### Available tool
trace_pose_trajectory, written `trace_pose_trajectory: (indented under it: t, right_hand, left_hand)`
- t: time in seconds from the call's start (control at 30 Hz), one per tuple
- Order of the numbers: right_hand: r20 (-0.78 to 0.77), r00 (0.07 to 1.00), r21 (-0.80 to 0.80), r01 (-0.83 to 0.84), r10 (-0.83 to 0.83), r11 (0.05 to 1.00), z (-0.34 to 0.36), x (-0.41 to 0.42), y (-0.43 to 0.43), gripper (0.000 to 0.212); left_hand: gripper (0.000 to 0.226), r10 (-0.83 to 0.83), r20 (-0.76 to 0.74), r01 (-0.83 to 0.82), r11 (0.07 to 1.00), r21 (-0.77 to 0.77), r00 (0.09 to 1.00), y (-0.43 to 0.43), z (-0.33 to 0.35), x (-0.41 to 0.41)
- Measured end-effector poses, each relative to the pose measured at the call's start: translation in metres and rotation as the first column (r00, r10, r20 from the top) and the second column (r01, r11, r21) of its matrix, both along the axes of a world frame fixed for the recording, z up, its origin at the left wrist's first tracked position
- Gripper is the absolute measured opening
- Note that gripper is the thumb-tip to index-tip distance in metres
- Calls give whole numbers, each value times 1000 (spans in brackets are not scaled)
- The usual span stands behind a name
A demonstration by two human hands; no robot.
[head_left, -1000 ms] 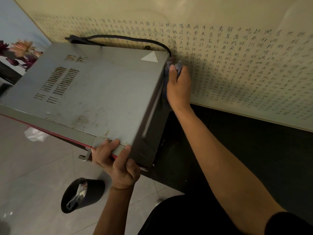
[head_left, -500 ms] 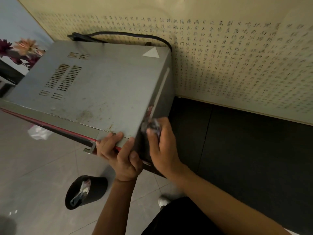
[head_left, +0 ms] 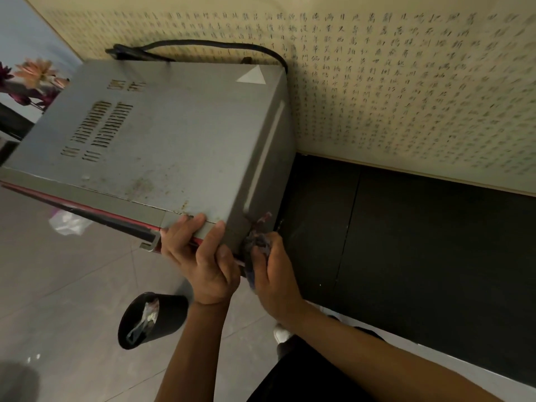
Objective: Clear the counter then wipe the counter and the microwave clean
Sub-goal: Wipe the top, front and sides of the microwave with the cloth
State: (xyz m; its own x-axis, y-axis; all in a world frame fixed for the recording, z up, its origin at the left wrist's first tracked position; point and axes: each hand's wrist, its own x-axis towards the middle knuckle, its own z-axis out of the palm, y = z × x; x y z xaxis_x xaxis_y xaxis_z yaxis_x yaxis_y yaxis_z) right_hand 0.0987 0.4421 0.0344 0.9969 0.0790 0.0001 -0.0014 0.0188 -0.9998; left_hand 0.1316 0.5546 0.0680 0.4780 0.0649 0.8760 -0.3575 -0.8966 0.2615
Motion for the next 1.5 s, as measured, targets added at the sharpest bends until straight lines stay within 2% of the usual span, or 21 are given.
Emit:
trace_pose_trajectory:
  t: [0.13, 0.27, 0.37, 0.5, 0.6, 0.73, 0.93, 1.0, 1.07, 1.13, 1.27, 1.4, 1.5]
  right_hand:
    - [-54, 997, 72, 67, -63, 995, 10, 12, 1, 14]
    - [54, 998, 87, 34, -39, 996, 3, 8, 8, 25]
    - [-96, 995, 6, 3, -3, 1000, -23, 3, 5, 21]
    - [-323, 946, -106, -3, -31, 994, -49, 1, 1, 8]
    - [-431, 897, -93, 67, -101, 993, -56, 12, -1, 17]
    - [-498, 857, -73, 112, -133, 991, -56, 35, -4, 17]
    - [-433, 856, -49, 289, -282, 956, -49, 112, -23, 17]
    - [-388, 855, -92, 335, -344, 938, -40, 162, -35, 16]
    - [-403, 832, -138, 356, -381, 924, -40, 208, -50, 25]
    - [-463, 816, -148, 313, -345, 938, -46, 239, -63, 36]
    - [-514, 830, -199, 127, -214, 972, -65, 255, -63, 38]
    - [-536, 827, -185, 80, -168, 980, -76, 205, -48, 39]
    - [-520, 846, -153, 41, -115, 987, -75, 143, -39, 26]
  left_hand:
    - [26, 2, 6, -2, 1000, -1, 1000, -3, 1, 1]
    - [26, 15, 21, -15, 1000, -1, 1000, -3, 0, 2]
    - [25, 8, 34, -8, 1000, -3, 999, -5, -1, 4]
    - [24, -12, 54, 12, 1000, 2, 998, -4, -1, 6]
    - [25, -21, 58, 21, 1000, 4, 998, -3, -2, 5]
    - [24, -32, 74, 31, 999, 23, 997, -2, -2, 5]
    - [22, -36, 98, 36, 999, -1, 995, 2, -6, 9]
    - [23, -41, 103, 42, 999, -6, 994, 1, -7, 9]
    - [23, -46, 115, 46, 999, -2, 992, 1, -8, 9]
    - [22, -36, 134, 36, 999, -2, 990, 1, -9, 12]
    - [23, -5, 161, 7, 1000, -11, 987, 3, -17, 18]
    - [22, -52, 155, 58, 998, -32, 987, 7, -23, 16]
    - [21, -81, 169, 85, 996, -22, 982, 7, -22, 19]
